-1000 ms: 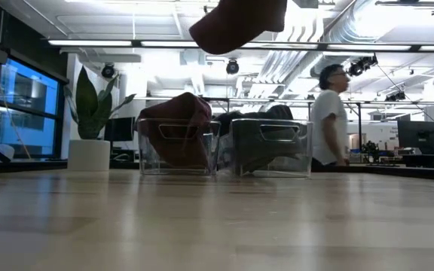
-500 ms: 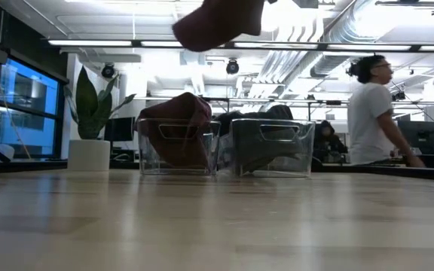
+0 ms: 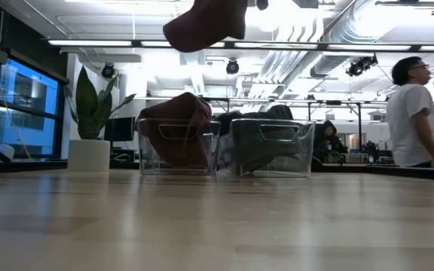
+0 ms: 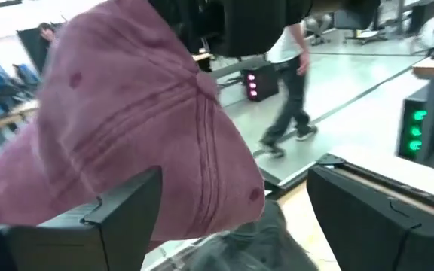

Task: Pick & Place hat
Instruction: Put the dark red cap into the left transparent bin

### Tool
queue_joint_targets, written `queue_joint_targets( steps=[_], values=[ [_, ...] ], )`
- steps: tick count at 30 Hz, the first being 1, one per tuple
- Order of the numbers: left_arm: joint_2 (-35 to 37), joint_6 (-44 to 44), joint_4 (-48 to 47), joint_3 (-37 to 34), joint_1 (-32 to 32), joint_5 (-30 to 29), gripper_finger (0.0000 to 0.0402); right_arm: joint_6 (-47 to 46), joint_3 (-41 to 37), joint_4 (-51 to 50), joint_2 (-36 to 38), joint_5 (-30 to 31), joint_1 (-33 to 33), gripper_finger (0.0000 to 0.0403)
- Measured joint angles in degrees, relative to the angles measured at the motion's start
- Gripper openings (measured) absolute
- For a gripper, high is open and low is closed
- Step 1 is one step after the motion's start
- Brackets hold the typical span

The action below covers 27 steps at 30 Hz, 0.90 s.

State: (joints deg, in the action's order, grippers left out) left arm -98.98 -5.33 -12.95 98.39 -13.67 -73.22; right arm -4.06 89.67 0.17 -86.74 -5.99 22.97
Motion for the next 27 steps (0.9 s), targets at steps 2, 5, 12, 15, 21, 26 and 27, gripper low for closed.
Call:
queue_joint_targets(
  steps=[2,5,12,15,21,26,27],
  values=[
    [-0.4,1.2,0.0,0.0,0.1,-1.4,0.0321,-0.2,0.0,1.3,-0.7,-0.8,0.3,0.0000],
    [-0.8,3.2,-0.7,0.0,0.2,-3.6,0.0321,-0.1,0.0,4.1,-1.5,-2.8,0.3,0.0000],
    [-1.9,6.5,-0.3,0.0,1.4,-5.4,0.0321,4.3,0.0,3.2,-2.2,-14.3,0.3,0.0000],
    [-2.5,6.6,-0.6,0.0,1.8,-5.6,0.0321,4.4,0.0,3.9,-2.3,-14.4,0.2,0.0000],
    [-2.6,6.5,-0.5,0.0,2.4,-7.4,0.0321,-1.7,0.0,10.2,-2.2,-5.8,0.0,0.0000],
    [-2.6,6.4,-0.4,0.0,2.5,-10.4,0.0321,-7.7,0.0,11.6,-2.2,1.2,-1.0,0.0000],
    [-2.6,6.4,-0.3,0.0,2.7,-11.1,0.0321,-7.9,0.0,11.6,-2.2,1.8,-1.3,0.0000]
  ],
)
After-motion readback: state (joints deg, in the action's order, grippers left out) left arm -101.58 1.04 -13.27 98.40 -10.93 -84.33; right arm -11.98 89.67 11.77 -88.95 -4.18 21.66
